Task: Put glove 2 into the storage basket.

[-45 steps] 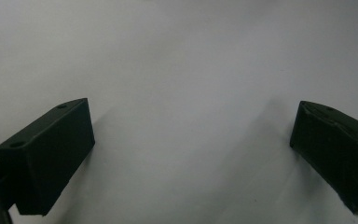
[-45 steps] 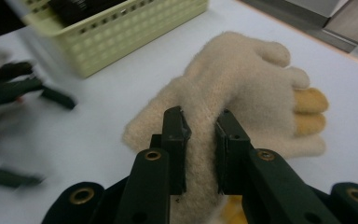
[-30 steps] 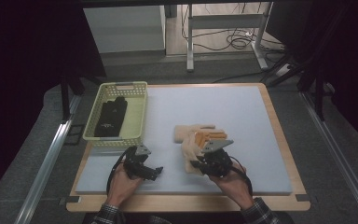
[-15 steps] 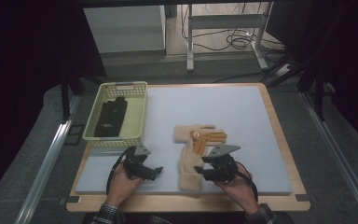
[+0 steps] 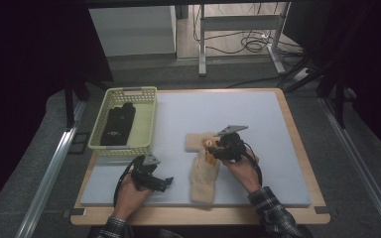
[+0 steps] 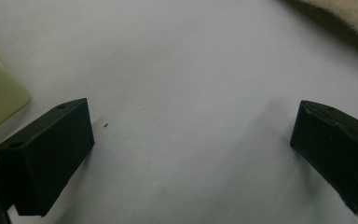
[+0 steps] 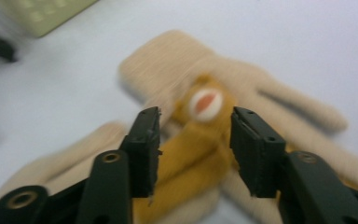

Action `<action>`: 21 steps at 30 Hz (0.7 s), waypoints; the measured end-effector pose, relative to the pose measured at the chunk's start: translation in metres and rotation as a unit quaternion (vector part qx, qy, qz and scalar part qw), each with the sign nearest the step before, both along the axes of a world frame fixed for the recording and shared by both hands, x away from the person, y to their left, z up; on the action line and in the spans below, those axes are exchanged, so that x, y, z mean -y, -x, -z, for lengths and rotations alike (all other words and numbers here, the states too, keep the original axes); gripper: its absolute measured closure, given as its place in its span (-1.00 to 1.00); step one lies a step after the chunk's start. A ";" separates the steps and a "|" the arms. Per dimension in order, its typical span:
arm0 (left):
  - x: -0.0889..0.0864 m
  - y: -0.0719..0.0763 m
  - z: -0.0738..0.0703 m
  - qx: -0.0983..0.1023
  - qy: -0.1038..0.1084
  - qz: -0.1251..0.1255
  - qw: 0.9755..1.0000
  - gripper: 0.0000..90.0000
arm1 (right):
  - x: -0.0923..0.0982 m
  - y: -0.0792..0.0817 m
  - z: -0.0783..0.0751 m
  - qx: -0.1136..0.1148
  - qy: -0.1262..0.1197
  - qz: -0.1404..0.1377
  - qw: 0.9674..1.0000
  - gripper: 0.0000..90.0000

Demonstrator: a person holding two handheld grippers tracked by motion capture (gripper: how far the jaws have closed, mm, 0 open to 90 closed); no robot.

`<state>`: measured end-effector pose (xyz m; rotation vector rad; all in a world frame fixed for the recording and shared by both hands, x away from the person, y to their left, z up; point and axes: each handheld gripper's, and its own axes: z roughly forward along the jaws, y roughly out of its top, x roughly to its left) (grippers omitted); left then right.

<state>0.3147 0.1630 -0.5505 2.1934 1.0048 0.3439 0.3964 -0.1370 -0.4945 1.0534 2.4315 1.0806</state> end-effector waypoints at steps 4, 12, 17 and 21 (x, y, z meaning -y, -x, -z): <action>0.000 0.000 0.000 0.000 0.000 0.000 1.000 -1.00 | -0.018 -0.021 0.008 0.008 0.024 0.018 1.000 0.01; 0.000 0.000 0.000 0.000 0.000 0.000 1.000 -1.00 | -0.028 -0.033 0.025 -0.006 0.051 0.023 0.998 0.21; 0.000 0.000 0.000 0.000 0.001 -0.001 1.000 -1.00 | -0.022 -0.036 0.011 0.010 0.057 0.021 0.998 0.36; 0.000 0.000 0.000 0.000 -0.001 0.001 1.000 -1.00 | -0.011 -0.039 -0.003 0.021 0.057 0.026 0.998 0.37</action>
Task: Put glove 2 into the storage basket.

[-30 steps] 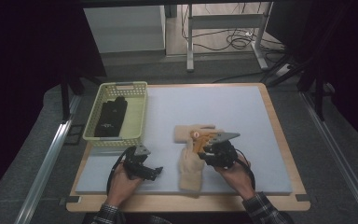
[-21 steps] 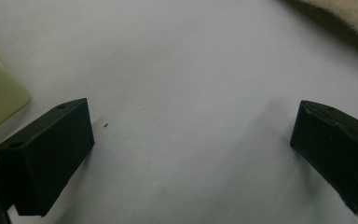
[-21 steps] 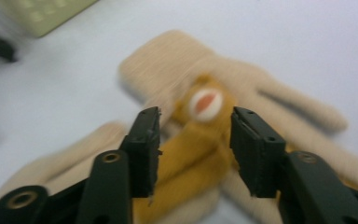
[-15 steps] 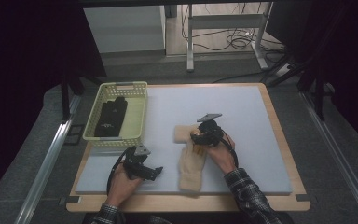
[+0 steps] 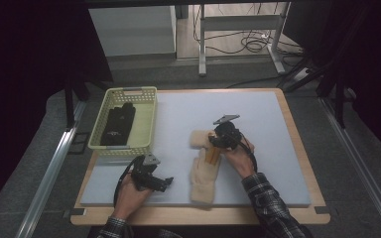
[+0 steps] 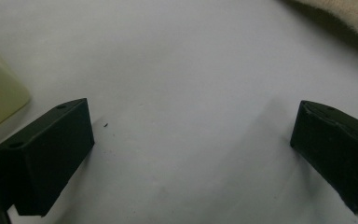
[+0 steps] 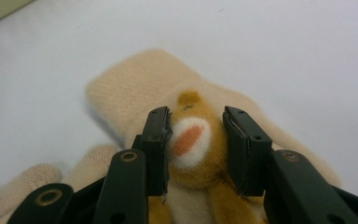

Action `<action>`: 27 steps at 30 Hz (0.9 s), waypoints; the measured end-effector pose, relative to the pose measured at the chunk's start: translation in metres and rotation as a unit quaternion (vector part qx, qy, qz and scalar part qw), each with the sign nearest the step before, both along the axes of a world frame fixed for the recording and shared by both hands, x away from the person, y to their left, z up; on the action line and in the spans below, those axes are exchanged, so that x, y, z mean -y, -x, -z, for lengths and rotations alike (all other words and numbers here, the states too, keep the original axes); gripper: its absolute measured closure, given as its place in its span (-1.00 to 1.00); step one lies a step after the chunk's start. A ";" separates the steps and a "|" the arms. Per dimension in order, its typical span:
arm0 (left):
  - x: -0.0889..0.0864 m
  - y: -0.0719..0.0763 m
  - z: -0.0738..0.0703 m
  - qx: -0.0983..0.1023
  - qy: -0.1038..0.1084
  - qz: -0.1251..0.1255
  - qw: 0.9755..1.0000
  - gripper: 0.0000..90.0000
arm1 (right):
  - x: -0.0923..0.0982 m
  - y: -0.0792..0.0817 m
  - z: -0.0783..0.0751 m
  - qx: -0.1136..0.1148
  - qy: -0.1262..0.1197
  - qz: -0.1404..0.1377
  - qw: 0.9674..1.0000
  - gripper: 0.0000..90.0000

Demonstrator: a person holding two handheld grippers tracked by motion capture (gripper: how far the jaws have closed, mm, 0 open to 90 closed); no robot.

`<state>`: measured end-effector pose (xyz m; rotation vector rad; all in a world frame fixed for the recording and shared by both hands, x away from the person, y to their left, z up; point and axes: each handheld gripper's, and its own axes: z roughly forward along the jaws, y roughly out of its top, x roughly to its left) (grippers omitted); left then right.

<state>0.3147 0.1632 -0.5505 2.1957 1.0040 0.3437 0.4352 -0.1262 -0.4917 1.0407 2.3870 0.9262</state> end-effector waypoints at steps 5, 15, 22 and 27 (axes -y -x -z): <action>0.000 0.000 0.000 0.000 0.000 0.000 1.000 -1.00 | 0.027 0.004 -0.021 0.006 0.001 0.002 1.000 0.37; 0.000 0.000 0.000 -0.001 0.000 0.000 1.000 -1.00 | 0.082 0.028 -0.018 -0.003 0.018 0.003 1.000 0.35; 0.000 0.000 0.000 -0.002 0.001 -0.001 1.000 -1.00 | 0.098 0.025 -0.014 -0.008 -0.001 0.017 1.000 -0.04; 0.000 0.000 0.000 -0.003 0.001 -0.001 1.000 -1.00 | 0.069 0.003 -0.021 -0.014 -0.010 0.016 1.000 0.76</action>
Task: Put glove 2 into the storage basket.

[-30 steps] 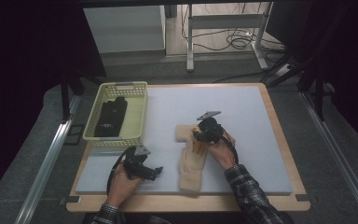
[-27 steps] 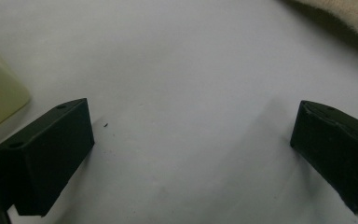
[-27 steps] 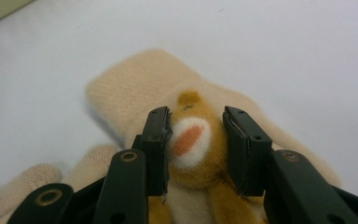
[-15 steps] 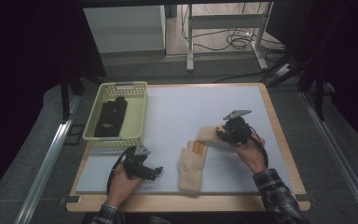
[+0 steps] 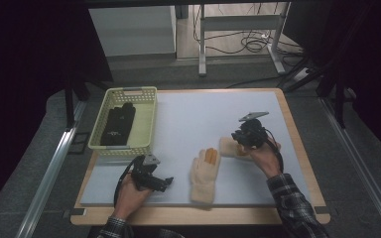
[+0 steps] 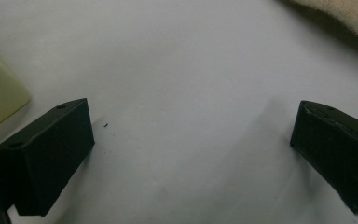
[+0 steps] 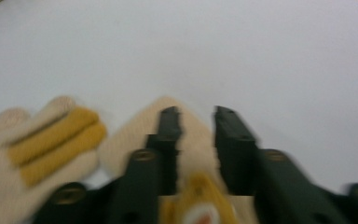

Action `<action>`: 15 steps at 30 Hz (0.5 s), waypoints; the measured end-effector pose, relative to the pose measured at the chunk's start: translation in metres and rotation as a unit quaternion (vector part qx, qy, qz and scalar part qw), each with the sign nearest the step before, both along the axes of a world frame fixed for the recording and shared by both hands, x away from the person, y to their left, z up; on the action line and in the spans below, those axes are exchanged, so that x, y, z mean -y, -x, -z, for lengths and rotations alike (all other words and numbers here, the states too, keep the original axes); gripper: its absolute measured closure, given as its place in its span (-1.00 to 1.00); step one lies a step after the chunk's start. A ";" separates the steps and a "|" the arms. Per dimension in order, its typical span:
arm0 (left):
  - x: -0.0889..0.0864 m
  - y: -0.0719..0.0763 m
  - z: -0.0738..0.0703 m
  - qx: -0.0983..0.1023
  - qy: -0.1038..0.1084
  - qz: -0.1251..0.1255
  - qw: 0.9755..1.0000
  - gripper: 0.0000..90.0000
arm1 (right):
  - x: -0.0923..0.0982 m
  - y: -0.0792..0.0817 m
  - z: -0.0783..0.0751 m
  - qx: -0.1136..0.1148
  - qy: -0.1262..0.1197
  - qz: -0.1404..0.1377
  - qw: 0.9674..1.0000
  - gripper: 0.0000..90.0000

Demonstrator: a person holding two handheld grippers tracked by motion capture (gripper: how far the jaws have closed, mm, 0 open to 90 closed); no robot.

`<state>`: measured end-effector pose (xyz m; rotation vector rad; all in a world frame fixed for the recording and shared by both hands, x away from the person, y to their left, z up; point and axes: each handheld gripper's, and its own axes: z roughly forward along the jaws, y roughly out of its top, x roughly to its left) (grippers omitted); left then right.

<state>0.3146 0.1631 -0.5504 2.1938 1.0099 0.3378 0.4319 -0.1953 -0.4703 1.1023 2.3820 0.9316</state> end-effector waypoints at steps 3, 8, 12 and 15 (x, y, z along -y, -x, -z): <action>0.000 0.000 0.000 0.001 0.000 0.000 1.000 -1.00 | -0.011 -0.009 0.006 -0.005 0.003 0.004 1.000 0.92; 0.000 0.000 0.000 0.002 -0.001 0.002 1.000 -1.00 | -0.021 -0.030 0.028 -0.018 0.000 0.024 1.000 0.97; 0.000 0.000 0.000 0.002 -0.001 0.001 1.000 -1.00 | -0.022 -0.037 0.036 -0.024 0.002 0.034 0.999 0.97; 0.000 -0.001 0.000 0.002 -0.002 0.001 1.000 -1.00 | -0.024 -0.045 0.030 -0.025 -0.002 0.042 0.999 0.97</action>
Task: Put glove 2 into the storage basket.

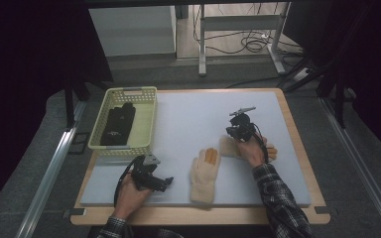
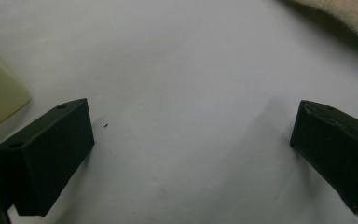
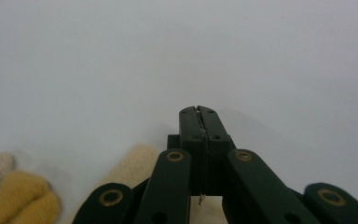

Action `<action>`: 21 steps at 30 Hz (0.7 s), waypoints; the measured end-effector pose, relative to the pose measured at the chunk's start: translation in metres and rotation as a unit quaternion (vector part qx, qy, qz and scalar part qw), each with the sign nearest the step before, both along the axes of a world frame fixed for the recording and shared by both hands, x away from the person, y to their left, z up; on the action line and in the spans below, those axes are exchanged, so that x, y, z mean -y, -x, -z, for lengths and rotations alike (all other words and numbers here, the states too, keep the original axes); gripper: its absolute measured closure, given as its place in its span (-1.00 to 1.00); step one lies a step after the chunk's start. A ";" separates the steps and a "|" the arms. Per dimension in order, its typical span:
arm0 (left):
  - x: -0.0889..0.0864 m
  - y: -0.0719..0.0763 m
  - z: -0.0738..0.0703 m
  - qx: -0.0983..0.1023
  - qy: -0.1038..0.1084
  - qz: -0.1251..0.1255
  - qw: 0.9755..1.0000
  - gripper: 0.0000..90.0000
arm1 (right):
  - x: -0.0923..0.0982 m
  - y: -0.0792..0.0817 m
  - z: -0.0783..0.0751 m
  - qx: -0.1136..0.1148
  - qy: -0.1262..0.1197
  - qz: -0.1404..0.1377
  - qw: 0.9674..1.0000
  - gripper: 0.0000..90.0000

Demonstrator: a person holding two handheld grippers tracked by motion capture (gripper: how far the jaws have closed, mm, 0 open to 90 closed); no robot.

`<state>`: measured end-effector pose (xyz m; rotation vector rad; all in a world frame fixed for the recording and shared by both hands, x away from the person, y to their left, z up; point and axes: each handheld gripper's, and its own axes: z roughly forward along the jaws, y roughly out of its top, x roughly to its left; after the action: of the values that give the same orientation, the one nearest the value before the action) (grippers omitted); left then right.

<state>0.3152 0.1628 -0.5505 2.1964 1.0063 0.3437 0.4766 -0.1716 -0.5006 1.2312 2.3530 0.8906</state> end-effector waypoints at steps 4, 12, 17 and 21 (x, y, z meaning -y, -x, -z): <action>0.000 0.000 0.000 -0.001 0.000 0.000 1.000 -1.00 | -0.008 -0.003 -0.003 -0.007 0.009 -0.007 1.000 0.97; 0.000 0.000 0.000 0.000 0.000 0.000 1.000 -1.00 | -0.014 -0.002 0.010 -0.013 0.023 -0.019 0.999 0.97; 0.000 0.000 0.000 0.000 -0.001 0.000 1.000 -1.00 | -0.011 0.006 0.016 -0.022 0.009 -0.028 0.999 0.97; 0.000 0.000 0.000 0.000 -0.001 0.000 1.000 -1.00 | -0.007 0.016 0.015 -0.034 0.007 -0.043 0.998 0.97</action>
<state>0.3150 0.1629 -0.5504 2.1975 1.0072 0.3442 0.4603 -0.1648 -0.5152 1.1787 2.4782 0.8697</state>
